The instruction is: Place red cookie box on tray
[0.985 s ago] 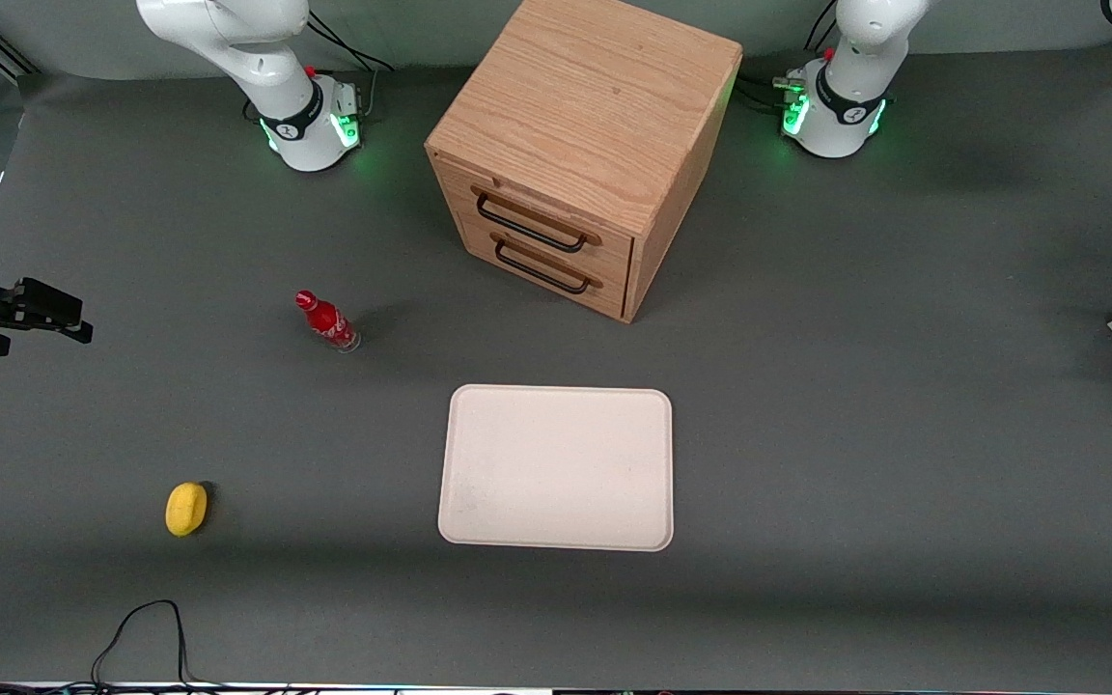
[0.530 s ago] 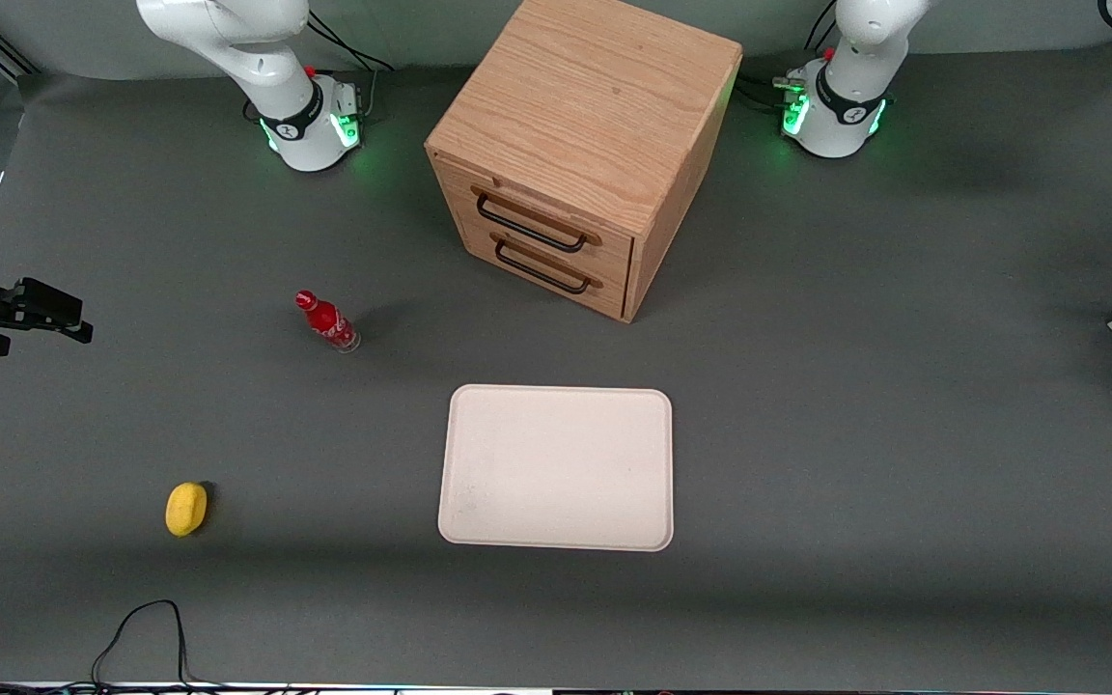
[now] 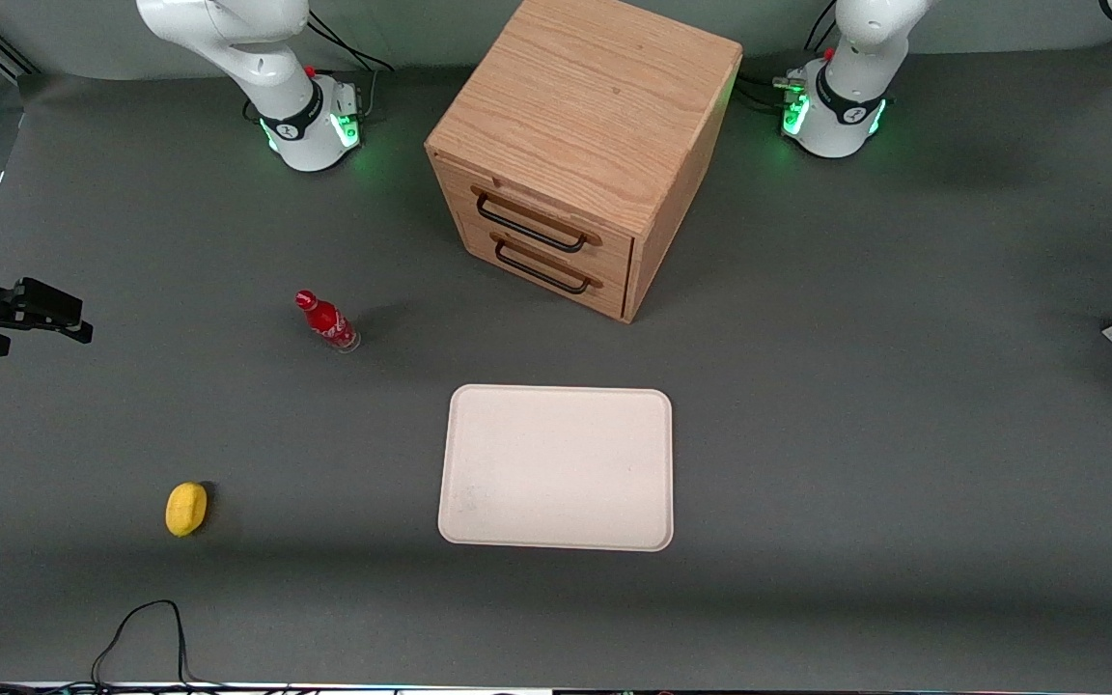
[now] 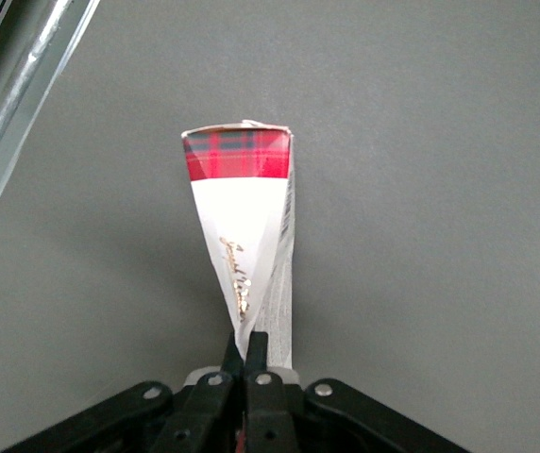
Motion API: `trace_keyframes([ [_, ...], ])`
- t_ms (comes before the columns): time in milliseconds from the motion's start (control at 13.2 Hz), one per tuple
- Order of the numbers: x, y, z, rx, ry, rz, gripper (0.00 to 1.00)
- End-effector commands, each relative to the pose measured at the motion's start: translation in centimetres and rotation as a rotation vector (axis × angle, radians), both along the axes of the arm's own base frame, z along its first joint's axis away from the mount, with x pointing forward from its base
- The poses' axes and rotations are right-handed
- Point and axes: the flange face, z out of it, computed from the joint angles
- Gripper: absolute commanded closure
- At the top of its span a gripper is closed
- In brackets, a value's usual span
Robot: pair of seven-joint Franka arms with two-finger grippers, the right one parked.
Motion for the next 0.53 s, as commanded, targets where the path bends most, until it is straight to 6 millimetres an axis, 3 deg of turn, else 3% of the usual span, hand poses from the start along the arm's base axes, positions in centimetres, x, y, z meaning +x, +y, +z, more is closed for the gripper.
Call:
trace_keyframes([
  [0, 0.2, -0.3, 3.1, 0.011, -0.005, -0.028, 1.00],
  [152, 0.9, -1.6, 4.6, -0.003, 0.010, -0.042, 1.00],
  [455, 3.9, -6.6, 13.1, -0.015, 0.098, -0.069, 1.00],
])
